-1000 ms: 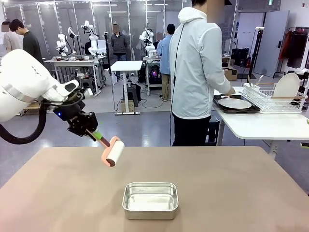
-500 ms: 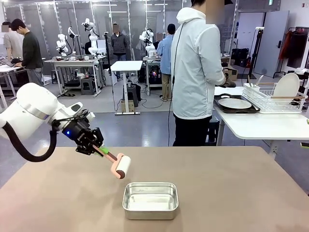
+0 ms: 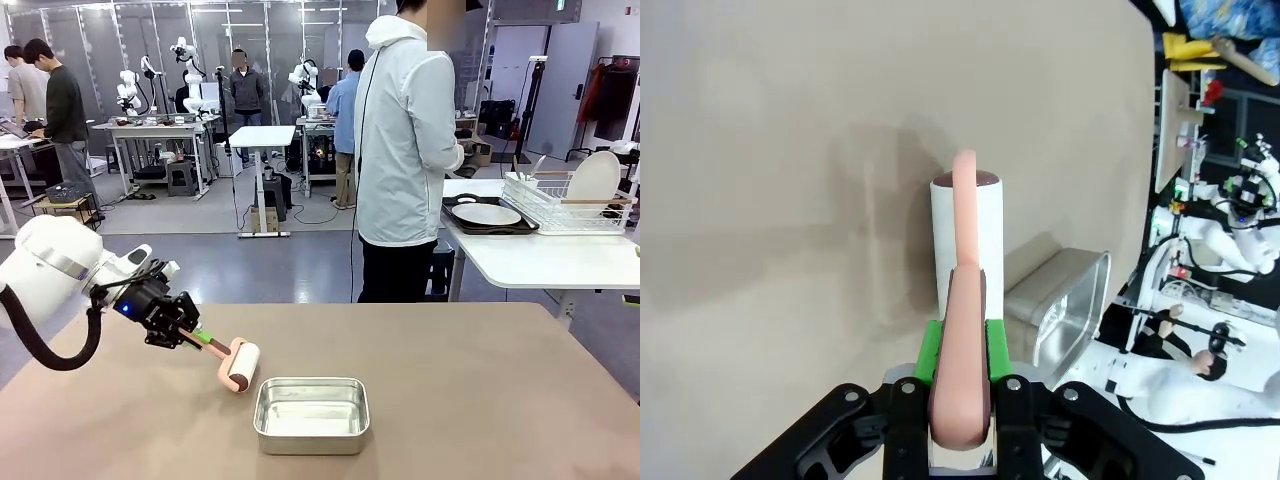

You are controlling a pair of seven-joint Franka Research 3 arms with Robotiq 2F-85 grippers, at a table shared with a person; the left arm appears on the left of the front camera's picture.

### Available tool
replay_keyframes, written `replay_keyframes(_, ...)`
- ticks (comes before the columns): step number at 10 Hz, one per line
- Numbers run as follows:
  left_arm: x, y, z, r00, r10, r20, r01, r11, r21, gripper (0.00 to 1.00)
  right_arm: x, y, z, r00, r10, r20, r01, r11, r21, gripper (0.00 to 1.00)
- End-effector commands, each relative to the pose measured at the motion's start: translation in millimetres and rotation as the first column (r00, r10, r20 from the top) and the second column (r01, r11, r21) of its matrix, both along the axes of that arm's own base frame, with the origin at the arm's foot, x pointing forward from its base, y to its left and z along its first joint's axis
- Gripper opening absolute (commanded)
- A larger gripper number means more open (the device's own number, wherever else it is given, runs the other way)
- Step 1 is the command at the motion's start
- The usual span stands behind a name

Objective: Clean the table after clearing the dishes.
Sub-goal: When the right (or left) Handle tray is removed, use the right hand (or left hand) to clean the right (or left) side of the table with the Lint Roller.

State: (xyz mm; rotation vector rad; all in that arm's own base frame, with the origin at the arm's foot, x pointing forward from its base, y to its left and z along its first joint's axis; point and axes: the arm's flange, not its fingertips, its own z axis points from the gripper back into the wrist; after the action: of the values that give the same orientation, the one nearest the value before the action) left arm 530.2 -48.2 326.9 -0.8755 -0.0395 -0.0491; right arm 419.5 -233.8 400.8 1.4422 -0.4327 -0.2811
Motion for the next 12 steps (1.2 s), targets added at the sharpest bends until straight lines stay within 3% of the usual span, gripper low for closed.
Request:
replay_keyframes(1,-3,22,-15,0.996,0.064,0.069,-0.060,0.997,-0.056,0.21,-1,1,3,1.000,0.005,0.007,-0.005,1.000,0.000,1.00)
replay_keyframes(5,-2,113,-32,0.960,0.223,0.171,-0.233,0.972,0.041,0.21,-1,1,3,1.000,0.005,0.007,-0.005,1.000,0.000,1.00)
replay_keyframes(8,-21,185,-21,0.897,0.380,0.226,-0.432,0.863,0.262,0.21,-1,1,3,1.000,0.005,0.007,-0.005,1.000,0.000,1.00)
replay_keyframes(12,-45,226,8,0.826,0.464,0.320,-0.564,0.660,0.497,0.21,-1,1,3,1.000,0.005,0.007,-0.005,1.000,0.000,1.00)
